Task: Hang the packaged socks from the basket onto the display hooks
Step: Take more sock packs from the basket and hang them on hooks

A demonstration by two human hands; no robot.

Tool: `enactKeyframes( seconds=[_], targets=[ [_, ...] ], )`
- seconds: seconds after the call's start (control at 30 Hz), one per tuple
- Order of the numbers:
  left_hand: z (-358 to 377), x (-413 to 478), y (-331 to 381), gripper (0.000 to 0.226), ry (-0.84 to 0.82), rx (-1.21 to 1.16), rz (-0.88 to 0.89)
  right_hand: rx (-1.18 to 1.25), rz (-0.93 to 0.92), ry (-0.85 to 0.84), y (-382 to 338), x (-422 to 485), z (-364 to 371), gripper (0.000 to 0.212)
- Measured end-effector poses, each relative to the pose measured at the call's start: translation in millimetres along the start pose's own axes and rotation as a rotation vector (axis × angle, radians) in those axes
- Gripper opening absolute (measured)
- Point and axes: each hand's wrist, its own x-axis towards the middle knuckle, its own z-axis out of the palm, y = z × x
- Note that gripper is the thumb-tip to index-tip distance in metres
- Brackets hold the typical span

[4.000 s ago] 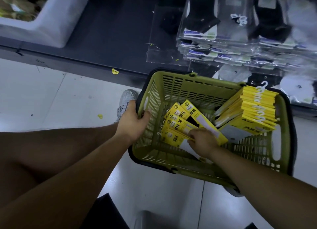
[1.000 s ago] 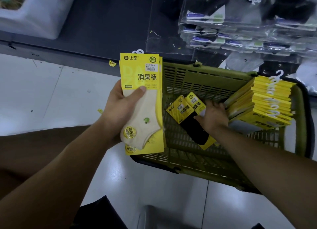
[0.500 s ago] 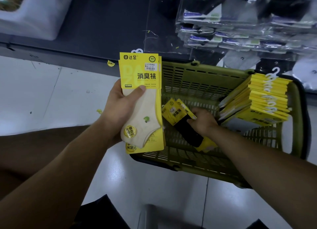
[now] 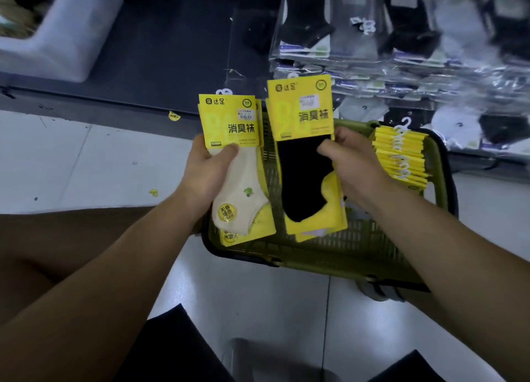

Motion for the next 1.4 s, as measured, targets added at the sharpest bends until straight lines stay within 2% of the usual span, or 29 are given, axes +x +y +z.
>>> enactKeyframes(
  seconds=[0.07,0.2,0.3,0.37,0.43,0.5,0.57,0.63,0.73,0.93,1.1,1.2,1.3,1.4],
  targets=[
    [10,-5,0,0.053,-0.035,0.020,0.023,0.055,0.054,-0.057,-6,-6,9,0.024],
    [28,-15,0,0.051,-0.055,0.026,0.045,-0.038,0.083,-0.105,-8,-19,15,0.022],
    [35,-18,-2,0.029,-0.187,-0.034,0.025,-0.123,0.046,-0.089,-6,-23,11,0.020],
    [41,-19,-3,0.036,-0.239,-0.047,0.008,-0.140,0.058,-0.100,-4,-27,4,0.027],
    [48,-18,-4,0.043,-0.253,-0.043,0.002,-0.178,0.062,-0.084,-4,-30,-8,0.022],
    [54,-18,-5,0.040,-0.246,-0.055,-0.014,-0.294,0.001,0.037,-1,-35,-31,0.007],
    [59,-19,-4,0.031,-0.238,-0.078,-0.041,-0.477,-0.136,0.208,7,-42,-62,0.009],
    [65,-19,-4,0.027,-0.239,-0.079,-0.056,-0.646,-0.216,0.343,18,-52,-97,0.002],
    [74,-21,-5,0.031,-0.247,-0.086,-0.049,-0.878,-0.169,0.448,36,-61,-137,0.017],
    [87,-26,-6,0.042,-0.258,-0.064,-0.048,-0.997,-0.130,0.391,55,-58,-155,0.036],
    [95,-25,-9,0.042,-0.264,-0.040,-0.031,-1.053,-0.169,0.397,59,-51,-157,0.032],
    [99,-23,-12,0.034,-0.277,-0.030,-0.029,-1.067,-0.146,0.379,61,-51,-157,0.028],
    [102,-21,-12,0.028,-0.276,-0.022,-0.017,-0.968,-0.135,0.260,53,-53,-162,0.022],
    [103,-20,-7,0.032,-0.286,-0.036,-0.004,-0.839,-0.114,0.090,23,-56,-177,0.022]
  ],
)
